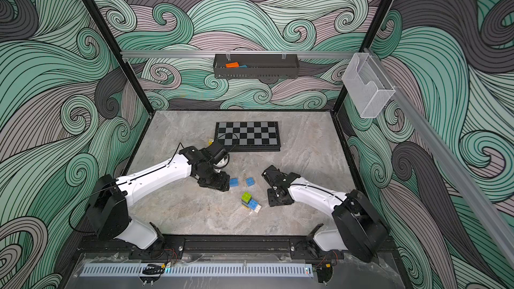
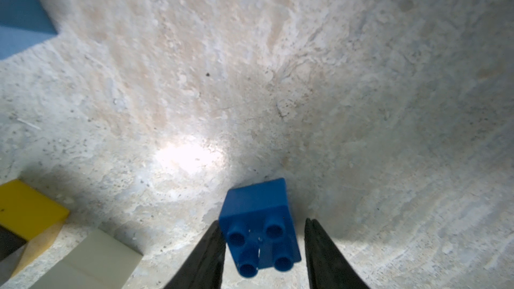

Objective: Assemble a giraffe with lego
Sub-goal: Pick up the lego brick from the center of the board, then assemble the lego brick with the lego brick.

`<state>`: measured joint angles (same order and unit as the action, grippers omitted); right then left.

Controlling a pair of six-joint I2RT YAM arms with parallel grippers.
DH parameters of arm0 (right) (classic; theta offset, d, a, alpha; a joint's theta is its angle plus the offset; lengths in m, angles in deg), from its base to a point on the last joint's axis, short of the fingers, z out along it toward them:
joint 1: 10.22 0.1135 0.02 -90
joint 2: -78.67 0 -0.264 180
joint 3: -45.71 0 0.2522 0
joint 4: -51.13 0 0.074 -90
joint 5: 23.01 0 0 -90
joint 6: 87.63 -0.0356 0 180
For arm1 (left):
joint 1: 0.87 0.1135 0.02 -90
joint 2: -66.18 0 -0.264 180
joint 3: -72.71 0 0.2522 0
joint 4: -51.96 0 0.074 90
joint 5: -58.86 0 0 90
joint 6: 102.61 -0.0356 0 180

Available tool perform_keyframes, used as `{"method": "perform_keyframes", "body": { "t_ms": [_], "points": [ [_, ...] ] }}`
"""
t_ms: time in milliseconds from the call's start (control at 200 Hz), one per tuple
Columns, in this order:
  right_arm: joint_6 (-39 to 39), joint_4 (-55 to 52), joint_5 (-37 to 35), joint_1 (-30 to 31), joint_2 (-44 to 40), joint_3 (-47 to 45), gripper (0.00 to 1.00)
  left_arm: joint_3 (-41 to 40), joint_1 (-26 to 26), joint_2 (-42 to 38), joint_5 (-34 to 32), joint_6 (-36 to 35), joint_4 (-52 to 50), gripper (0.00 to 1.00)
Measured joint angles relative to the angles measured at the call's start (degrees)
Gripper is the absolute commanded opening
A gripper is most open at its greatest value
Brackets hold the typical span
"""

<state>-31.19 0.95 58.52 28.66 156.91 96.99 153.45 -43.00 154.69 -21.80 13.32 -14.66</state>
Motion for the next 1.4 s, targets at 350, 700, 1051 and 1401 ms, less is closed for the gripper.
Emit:
{"method": "perform_keyframes", "body": {
  "t_ms": [350,700,1051,1401],
  "points": [
    [1.5,0.4,-0.7,0.3,2.5,0.9,0.36,-2.1,0.0,-1.5,-0.2,0.7,-0.1,0.71],
    [3.7,-1.6,-0.6,1.7,-3.0,2.5,0.23,-2.1,0.0,-1.5,-0.6,0.7,-0.1,0.72],
    [22.1,-6.2,5.7,3.8,-12.1,17.8,0.23,-6.2,0.4,-2.4,-1.2,1.0,0.3,0.72],
    [39.6,-13.3,12.2,9.9,-0.2,30.2,0.24,-7.2,0.8,-3.6,-1.2,1.7,1.1,0.72]
  ]
}}
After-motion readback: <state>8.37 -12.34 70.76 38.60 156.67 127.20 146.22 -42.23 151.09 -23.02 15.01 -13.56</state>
